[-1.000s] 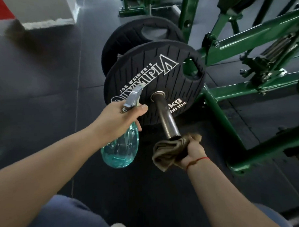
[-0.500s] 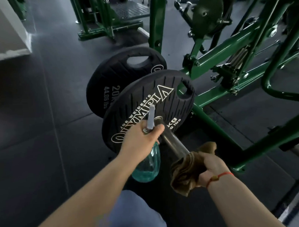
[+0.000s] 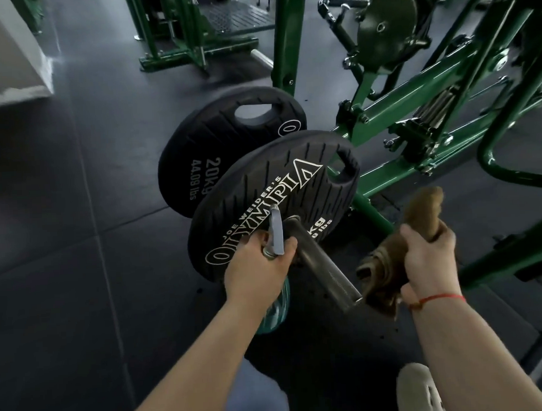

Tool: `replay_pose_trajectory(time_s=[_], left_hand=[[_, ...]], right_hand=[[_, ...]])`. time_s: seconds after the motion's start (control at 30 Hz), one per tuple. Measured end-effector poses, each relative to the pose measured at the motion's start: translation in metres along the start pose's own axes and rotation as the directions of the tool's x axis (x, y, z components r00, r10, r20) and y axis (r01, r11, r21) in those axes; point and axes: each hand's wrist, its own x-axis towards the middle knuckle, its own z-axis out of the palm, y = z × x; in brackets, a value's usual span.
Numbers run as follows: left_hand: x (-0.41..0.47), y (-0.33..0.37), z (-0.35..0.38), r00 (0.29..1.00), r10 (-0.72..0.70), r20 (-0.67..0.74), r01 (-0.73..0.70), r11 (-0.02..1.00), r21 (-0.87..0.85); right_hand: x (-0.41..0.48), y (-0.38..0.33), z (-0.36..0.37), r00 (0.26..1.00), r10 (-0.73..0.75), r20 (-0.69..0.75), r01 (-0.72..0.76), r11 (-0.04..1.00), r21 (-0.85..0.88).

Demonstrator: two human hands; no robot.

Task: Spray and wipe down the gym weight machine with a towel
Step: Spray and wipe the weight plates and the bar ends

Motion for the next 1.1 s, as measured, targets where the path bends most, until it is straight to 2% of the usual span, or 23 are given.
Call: replay_pose_trajectory(time_s=[0.1, 0.17, 0.23, 0.37, 0.5, 0.63, 0.77, 0.97, 1.1], left_hand=[[-0.006, -0.003, -0.005, 0.998, -0.044, -0.042, 0.043, 0.999, -0.026], [-0.011, -0.006, -0.009, 0.995, -0.06, -0.078, 0.06, 0.998, -0.008], [-0.016, -0.009, -0.013, 0.992, -0.062, -0.112, 0.064, 0.998, 0.018], [-0.025, -0.022, -0.013, 0.984, -0.113, -0.135, 0.117, 0.993, 0.018], [-0.038, -0.045, 0.0, 0.978, -0.174, -0.115, 0.179, 0.983, 0.03], [-0.05, -0.063, 0.019, 0.972, -0.196, -0.13, 0.196, 0.981, -0.008], [-0.056, -0.077, 0.039, 0.972, -0.183, -0.145, 0.189, 0.982, 0.027], [-0.05, -0.093, 0.054, 0.984, -0.18, -0.001, 0.178, 0.974, 0.141], [-0.037, -0.095, 0.06, 0.962, -0.205, 0.18, 0.155, 0.954, 0.257]], right_hand=[[-0.007, -0.016, 0.032, 0.984, -0.045, 0.174, 0.028, 0.995, 0.098], [-0.016, -0.018, 0.056, 0.956, -0.04, 0.29, -0.004, 0.989, 0.151], [-0.024, -0.014, 0.076, 0.939, -0.024, 0.344, -0.042, 0.982, 0.184], [-0.036, 0.005, 0.1, 0.933, 0.025, 0.359, -0.114, 0.967, 0.228], [-0.039, 0.02, 0.107, 0.922, 0.084, 0.377, -0.171, 0.964, 0.203], [-0.033, 0.034, 0.097, 0.918, 0.086, 0.387, -0.172, 0.966, 0.194], [-0.032, 0.04, 0.086, 0.917, 0.117, 0.381, -0.201, 0.961, 0.189], [-0.026, 0.03, 0.072, 0.91, 0.101, 0.403, -0.195, 0.96, 0.199], [-0.017, 0.022, 0.058, 0.914, 0.123, 0.386, -0.222, 0.949, 0.224]])
